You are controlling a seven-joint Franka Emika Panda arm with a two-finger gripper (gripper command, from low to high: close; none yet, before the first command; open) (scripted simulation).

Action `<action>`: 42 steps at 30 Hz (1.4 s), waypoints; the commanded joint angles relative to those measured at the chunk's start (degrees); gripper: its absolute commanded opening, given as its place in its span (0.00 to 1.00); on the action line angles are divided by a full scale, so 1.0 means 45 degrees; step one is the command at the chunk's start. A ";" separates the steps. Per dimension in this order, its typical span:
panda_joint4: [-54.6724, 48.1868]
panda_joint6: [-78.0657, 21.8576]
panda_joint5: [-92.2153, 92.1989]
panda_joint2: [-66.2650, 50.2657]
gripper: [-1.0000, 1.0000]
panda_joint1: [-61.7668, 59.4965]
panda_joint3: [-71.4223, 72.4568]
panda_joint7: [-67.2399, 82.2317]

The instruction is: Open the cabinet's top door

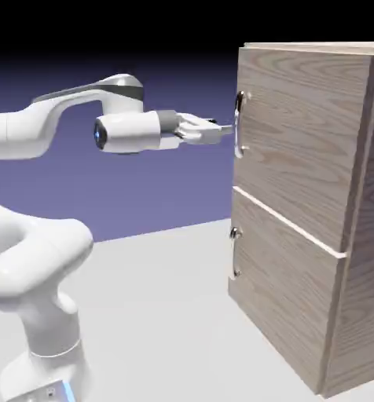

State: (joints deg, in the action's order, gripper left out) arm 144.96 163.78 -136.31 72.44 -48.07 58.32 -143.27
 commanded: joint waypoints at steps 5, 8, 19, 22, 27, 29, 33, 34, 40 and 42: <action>-0.1139 -0.0691 -0.0733 -0.0346 0.50 -0.1868 0.0712 0.0281; -0.0681 -0.1062 -0.0634 -0.0255 0.00 -0.1414 0.0370 0.0411; 0.3833 -0.4901 0.2498 0.1232 0.00 0.3156 -0.4379 0.1110; 0.4643 -0.5779 0.3778 0.1757 0.00 0.3881 -0.5764 0.1061; 0.5606 -0.7183 0.6035 0.2569 0.00 0.4552 -0.8071 0.0915; 0.5869 -0.7739 0.6947 0.2833 0.00 0.4664 -0.8994 0.0862; 0.6208 -0.8857 0.8747 0.3200 0.00 0.4696 -1.0840 0.0806; 0.6256 -0.9140 0.9190 0.3253 0.00 0.4674 -1.1302 0.0805; 0.6250 -1.0877 1.1786 0.3196 0.00 0.4444 -1.4071 0.0928; 0.6134 -1.1479 1.2632 0.3026 0.00 0.4373 -1.4994 0.1020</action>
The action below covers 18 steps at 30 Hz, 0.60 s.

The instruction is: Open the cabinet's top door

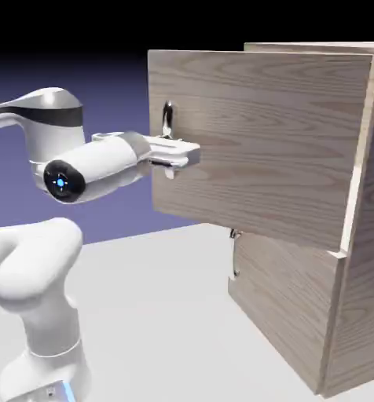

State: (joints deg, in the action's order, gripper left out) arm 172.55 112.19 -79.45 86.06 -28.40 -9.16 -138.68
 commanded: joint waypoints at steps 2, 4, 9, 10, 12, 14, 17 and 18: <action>-0.0178 -0.0633 0.0837 -0.0248 0.00 -0.0041 -0.0922 0.0119; -0.0425 -0.1271 0.1672 -0.0575 0.00 -0.0035 -0.1845 0.0261; -0.1386 -0.2961 0.3723 -0.1711 0.00 0.0307 -0.4153 0.0704; -0.1645 -0.3318 0.4123 -0.1985 0.00 0.0449 -0.4614 0.0803; -0.2234 -0.4053 0.4906 -0.2565 0.00 0.0825 -0.5537 0.1005; -0.2921 -0.4816 0.5656 -0.3175 0.00 0.1330 -0.6460 0.1205; -0.4131 -0.6010 0.6698 -0.4096 0.00 0.2339 -0.7845 0.1486; -0.4579 -0.6420 0.7018 -0.4393 0.00 0.2742 -0.8306 0.1571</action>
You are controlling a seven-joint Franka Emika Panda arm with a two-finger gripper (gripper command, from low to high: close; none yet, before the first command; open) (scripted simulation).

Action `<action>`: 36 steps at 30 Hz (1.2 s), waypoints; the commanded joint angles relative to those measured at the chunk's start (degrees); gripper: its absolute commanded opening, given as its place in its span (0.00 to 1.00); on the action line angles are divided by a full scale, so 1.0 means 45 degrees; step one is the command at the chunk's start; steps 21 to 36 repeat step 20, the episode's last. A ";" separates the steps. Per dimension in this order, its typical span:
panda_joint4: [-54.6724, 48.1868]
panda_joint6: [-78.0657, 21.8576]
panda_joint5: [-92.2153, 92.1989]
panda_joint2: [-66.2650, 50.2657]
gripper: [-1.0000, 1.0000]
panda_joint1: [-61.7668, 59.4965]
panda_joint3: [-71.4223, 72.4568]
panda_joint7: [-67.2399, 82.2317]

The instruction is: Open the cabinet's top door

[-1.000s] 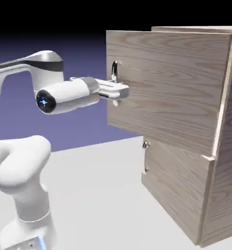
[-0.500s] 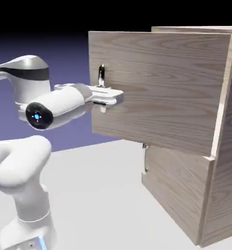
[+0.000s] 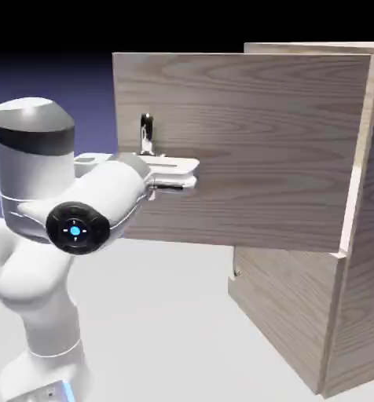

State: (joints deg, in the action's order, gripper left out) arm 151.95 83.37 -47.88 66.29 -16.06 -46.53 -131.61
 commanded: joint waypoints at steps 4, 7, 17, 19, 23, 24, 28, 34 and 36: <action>-0.1844 -0.1582 0.1074 -0.1010 0.00 0.1779 -0.1735 0.0256; -0.3181 -0.2627 0.1674 -0.1538 0.00 0.3163 -0.2884 0.0352; -0.7375 -0.5548 0.3004 -0.2114 0.00 0.7778 -0.6052 0.0125; -0.8215 -0.6082 0.3197 -0.2050 0.00 0.8702 -0.6582 -0.0023; -0.8648 -0.6353 0.3286 -0.1995 0.00 0.9170 -0.6835 -0.0114; -0.8648 -0.6353 0.3286 -0.1995 0.00 0.9170 -0.6835 -0.0114; -0.8648 -0.6353 0.3286 -0.1995 0.00 0.9170 -0.6835 -0.0114; -0.8648 -0.6353 0.3286 -0.1995 0.00 0.9170 -0.6835 -0.0114; -0.8648 -0.6353 0.3286 -0.1995 0.00 0.9170 -0.6835 -0.0114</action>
